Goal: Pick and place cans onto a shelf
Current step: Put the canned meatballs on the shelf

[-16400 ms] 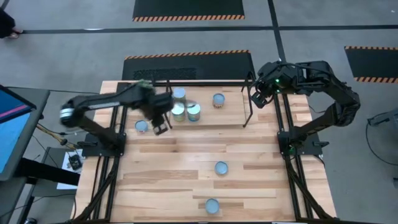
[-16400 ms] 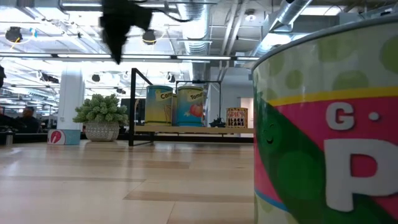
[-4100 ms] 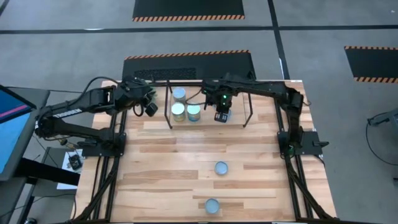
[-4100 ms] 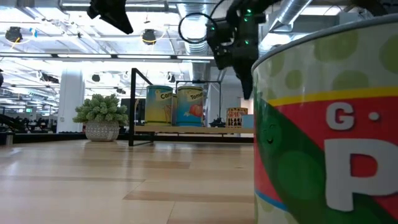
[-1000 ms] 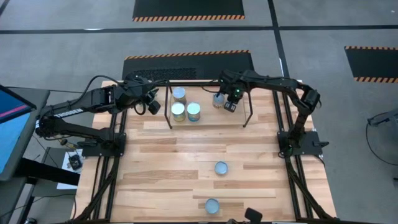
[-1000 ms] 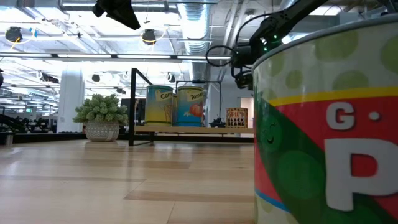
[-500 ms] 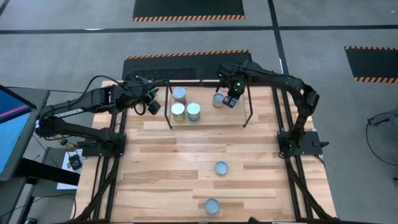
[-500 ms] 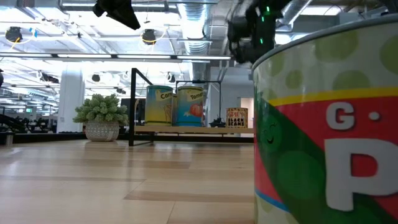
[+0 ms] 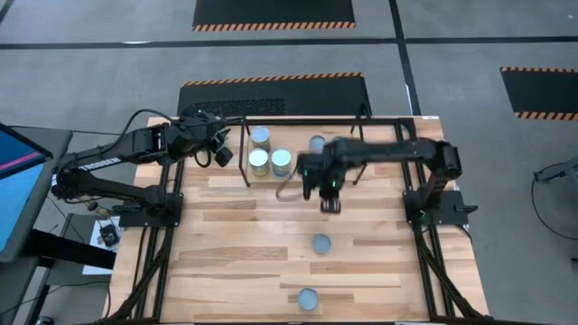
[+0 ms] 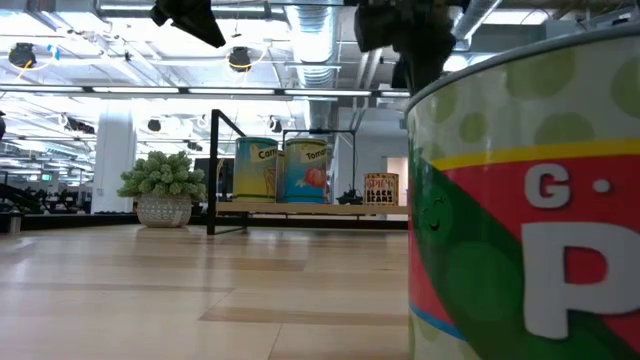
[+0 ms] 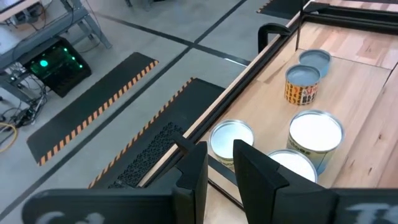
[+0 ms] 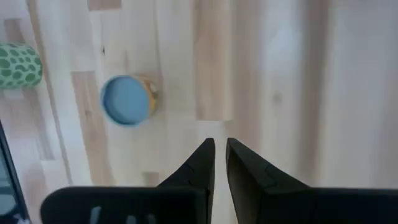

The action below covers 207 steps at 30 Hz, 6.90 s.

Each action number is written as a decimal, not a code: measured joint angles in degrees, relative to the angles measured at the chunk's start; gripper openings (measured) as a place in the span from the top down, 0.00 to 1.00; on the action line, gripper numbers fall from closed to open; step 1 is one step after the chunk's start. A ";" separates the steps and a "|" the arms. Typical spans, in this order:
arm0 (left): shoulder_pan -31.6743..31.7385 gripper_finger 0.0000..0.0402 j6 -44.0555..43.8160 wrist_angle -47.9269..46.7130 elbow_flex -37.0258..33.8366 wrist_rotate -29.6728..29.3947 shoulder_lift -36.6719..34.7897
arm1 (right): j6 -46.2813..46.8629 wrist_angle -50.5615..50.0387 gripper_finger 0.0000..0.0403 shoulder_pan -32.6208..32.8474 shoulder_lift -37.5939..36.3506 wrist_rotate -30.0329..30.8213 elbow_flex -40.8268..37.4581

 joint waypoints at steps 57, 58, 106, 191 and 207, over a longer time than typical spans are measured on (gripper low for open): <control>0.00 0.83 5.82 -0.02 0.00 3.39 0.00 | 40.07 31.70 0.93 13.45 8.27 2.50 -21.19; 0.00 0.83 5.84 -0.04 0.00 3.43 0.00 | 39.01 30.93 0.95 12.91 8.33 3.29 -20.60; 0.00 0.83 2.99 0.04 0.00 -0.02 0.02 | -16.56 11.12 0.97 -20.08 -3.90 15.89 -17.15; 0.02 0.83 2.99 -0.02 0.00 0.46 0.02 | -10.51 12.91 0.75 -20.57 -3.93 14.88 -21.58; 0.01 0.83 2.99 -0.02 0.00 0.46 0.02 | -10.67 9.34 0.75 -20.57 -3.93 17.98 -21.58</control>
